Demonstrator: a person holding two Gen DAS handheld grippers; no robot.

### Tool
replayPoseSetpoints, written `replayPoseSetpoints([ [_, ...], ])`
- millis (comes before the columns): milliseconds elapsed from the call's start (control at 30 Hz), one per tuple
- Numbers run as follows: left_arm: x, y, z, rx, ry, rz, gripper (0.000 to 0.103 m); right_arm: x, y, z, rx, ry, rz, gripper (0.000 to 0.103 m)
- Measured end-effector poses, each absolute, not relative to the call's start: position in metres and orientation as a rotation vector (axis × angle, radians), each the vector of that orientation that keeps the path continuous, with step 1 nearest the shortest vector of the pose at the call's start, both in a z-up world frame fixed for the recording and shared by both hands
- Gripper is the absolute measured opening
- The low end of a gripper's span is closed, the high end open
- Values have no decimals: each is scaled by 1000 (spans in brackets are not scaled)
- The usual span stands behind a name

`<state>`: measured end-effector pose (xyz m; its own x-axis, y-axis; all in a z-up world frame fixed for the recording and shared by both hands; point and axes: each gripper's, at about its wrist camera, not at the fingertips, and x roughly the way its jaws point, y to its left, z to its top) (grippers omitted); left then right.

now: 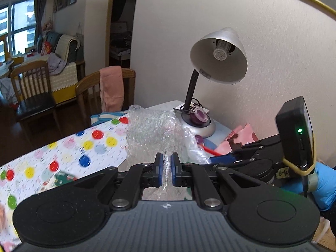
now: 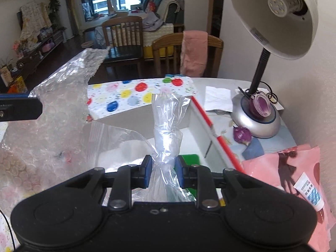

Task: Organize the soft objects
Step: 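Carry the bubble wrap and plastic bag into the red box with both tools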

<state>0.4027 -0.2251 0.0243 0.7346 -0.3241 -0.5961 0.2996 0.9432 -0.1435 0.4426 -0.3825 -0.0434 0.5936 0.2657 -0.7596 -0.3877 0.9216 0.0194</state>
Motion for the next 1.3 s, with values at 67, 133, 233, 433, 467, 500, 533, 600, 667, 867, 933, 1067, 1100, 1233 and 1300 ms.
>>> replayPoseSetpoints([
  [67, 415, -234, 19, -33, 663, -343, 8, 451, -387, -48, -154, 864, 366, 23],
  [133, 428, -240, 12, -41, 676, -340, 8, 461, -390, -54, -163, 873, 346, 23],
  [233, 448, -246, -3, -74, 728, -334, 8, 475, -394, -61, -180, 886, 315, 23],
  [433, 481, -248, -39, -136, 825, -297, 8, 503, -395, -83, -193, 944, 286, 23],
  [467, 485, -248, -44, -146, 836, -289, 8, 507, -394, -87, -194, 958, 285, 23],
  [500, 488, -248, -49, -151, 847, -282, 8, 510, -393, -91, -194, 972, 286, 23],
  [533, 492, -248, -54, -153, 859, -274, 8, 514, -391, -96, -195, 984, 281, 24],
  [600, 497, -249, -64, -159, 890, -266, 8, 521, -389, -103, -191, 1005, 273, 24],
  [667, 499, -250, -74, -148, 916, -255, 8, 526, -386, -110, -185, 1027, 276, 24],
  [867, 498, -253, -100, -115, 989, -261, 8, 533, -380, -130, -216, 1061, 267, 26],
  [933, 497, -255, -107, -109, 1010, -269, 8, 533, -379, -135, -221, 1072, 265, 27],
  [1067, 498, -260, -119, -91, 1059, -282, 8, 534, -378, -142, -238, 1087, 270, 28],
  [1100, 497, -261, -121, -86, 1069, -282, 8, 534, -378, -143, -237, 1088, 270, 28],
  [1233, 498, -264, -129, -84, 1103, -292, 8, 536, -377, -145, -230, 1093, 271, 31],
  [1300, 499, -264, -131, -80, 1121, -289, 8, 535, -377, -145, -234, 1096, 267, 36],
])
